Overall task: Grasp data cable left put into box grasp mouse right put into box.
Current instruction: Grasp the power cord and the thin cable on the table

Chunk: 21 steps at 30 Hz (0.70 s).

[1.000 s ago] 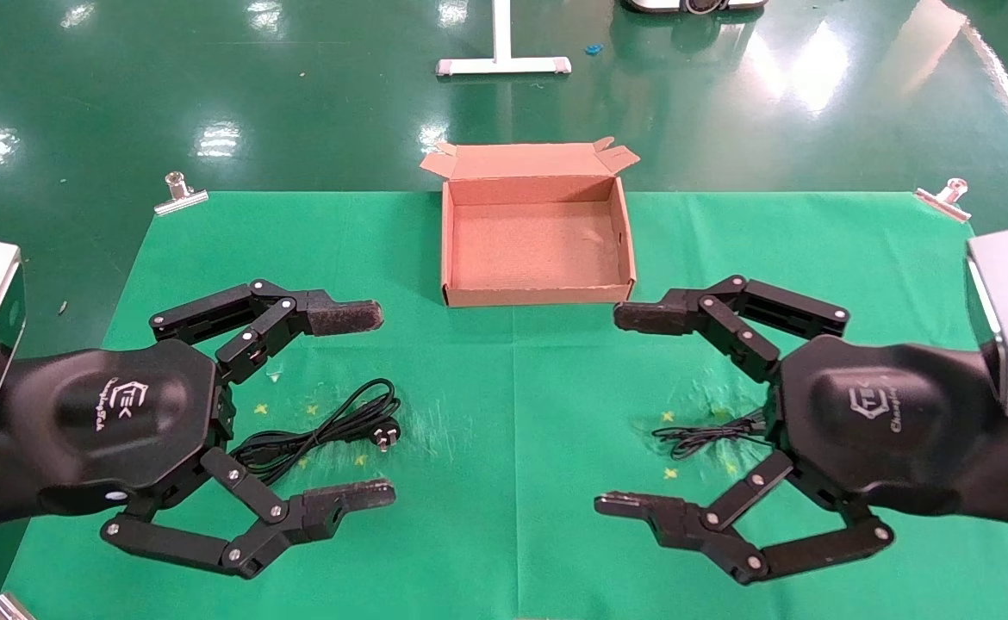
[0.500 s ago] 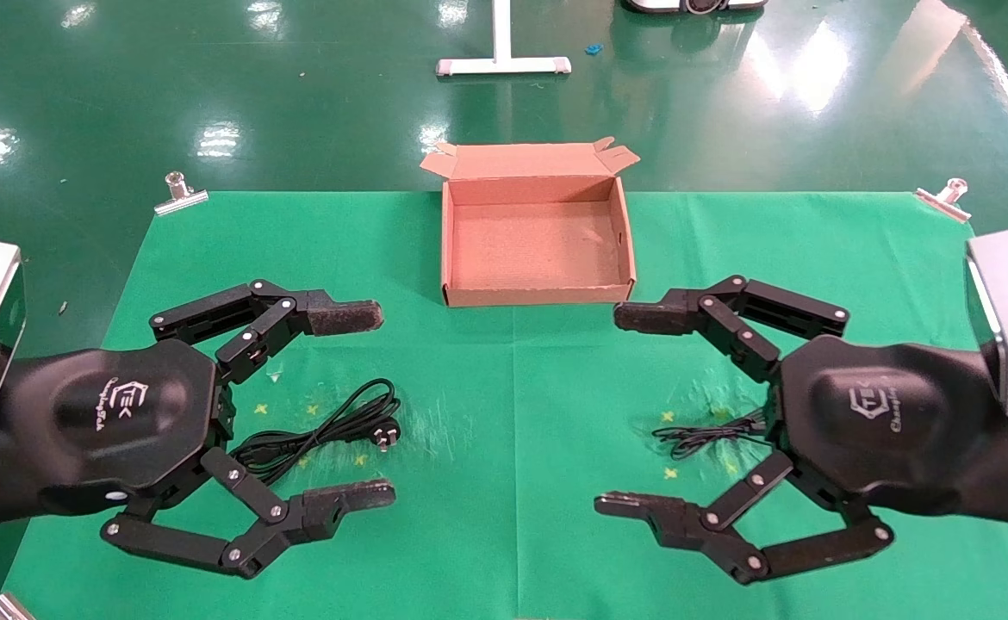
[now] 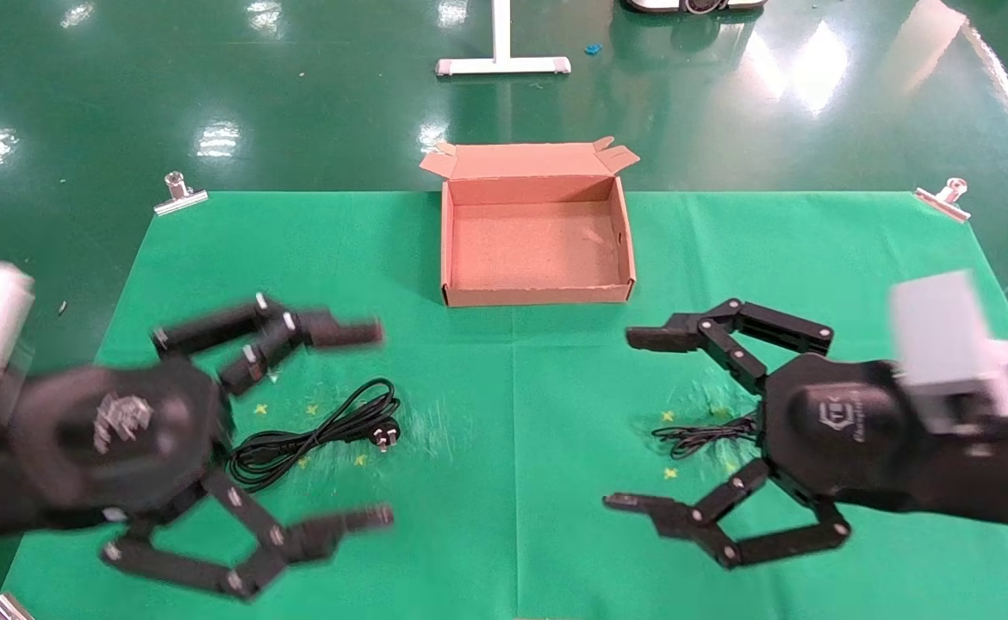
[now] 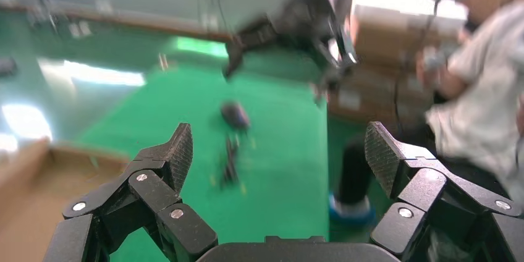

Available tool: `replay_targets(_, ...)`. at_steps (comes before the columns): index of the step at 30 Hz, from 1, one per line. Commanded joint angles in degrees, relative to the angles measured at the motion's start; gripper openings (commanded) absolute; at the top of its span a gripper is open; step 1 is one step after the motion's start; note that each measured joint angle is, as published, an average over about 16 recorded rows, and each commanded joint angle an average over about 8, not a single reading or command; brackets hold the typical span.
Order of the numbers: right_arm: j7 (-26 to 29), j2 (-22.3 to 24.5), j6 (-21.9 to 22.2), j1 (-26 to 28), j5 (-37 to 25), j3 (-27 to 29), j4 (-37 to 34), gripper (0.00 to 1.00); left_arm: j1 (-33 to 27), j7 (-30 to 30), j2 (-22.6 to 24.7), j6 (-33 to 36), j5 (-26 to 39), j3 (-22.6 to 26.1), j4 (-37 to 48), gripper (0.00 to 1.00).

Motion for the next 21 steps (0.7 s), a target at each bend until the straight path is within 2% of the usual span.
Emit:
replay_targets(1, -0.4, 0.9, 1.6, 0.0, -3.2, -0.5, 0.9, 1.00, -0.6, -0.4, -1.0, -0.4, 3.7, 1.1, -1.1, 1.00)
replay_targets(9, -0.7, 2.1, 5.0, -0.6, -7.0, -0.5, 1.8, 1.00, -8.4, -9.5, 1.2, -2.4, 26.8, 9.6, -2.0, 1.00)
replay_targets(21, -2.6, 3.2, 5.8, -2.7, -5.6, 0.9, 1.9, 1.00, -12.3, -21.4, 9.9, -8.2, 50.5, 17.3, -2.0, 1.00)
